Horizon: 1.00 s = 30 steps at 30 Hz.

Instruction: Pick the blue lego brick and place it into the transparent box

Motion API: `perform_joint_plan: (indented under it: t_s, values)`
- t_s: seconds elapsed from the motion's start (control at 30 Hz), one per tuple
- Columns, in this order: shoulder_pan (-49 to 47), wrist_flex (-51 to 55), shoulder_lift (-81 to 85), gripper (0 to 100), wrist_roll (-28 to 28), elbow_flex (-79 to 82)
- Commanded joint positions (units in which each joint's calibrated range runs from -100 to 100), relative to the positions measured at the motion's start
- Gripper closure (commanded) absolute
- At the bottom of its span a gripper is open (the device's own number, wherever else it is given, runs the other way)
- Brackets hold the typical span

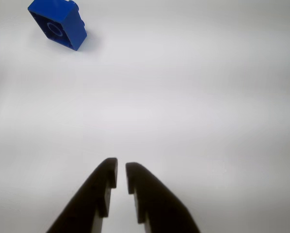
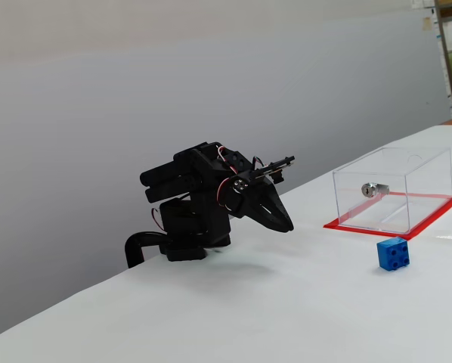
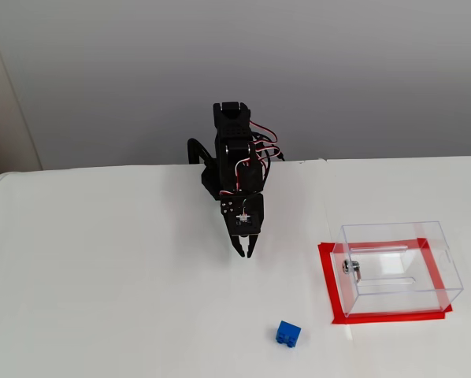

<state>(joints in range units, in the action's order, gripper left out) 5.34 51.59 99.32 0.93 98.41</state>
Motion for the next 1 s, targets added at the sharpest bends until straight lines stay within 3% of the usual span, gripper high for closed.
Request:
perform_joint_plan:
  t_s: [0.0,0.47,0.97]
  values:
    - [0.46,-0.32,0.42,98,-0.56,1.05]
    - [-5.53,0.2,0.34,98,-0.62,0.68]
    - [-8.85,0.63,-2.12,98,-0.2,-12.79]
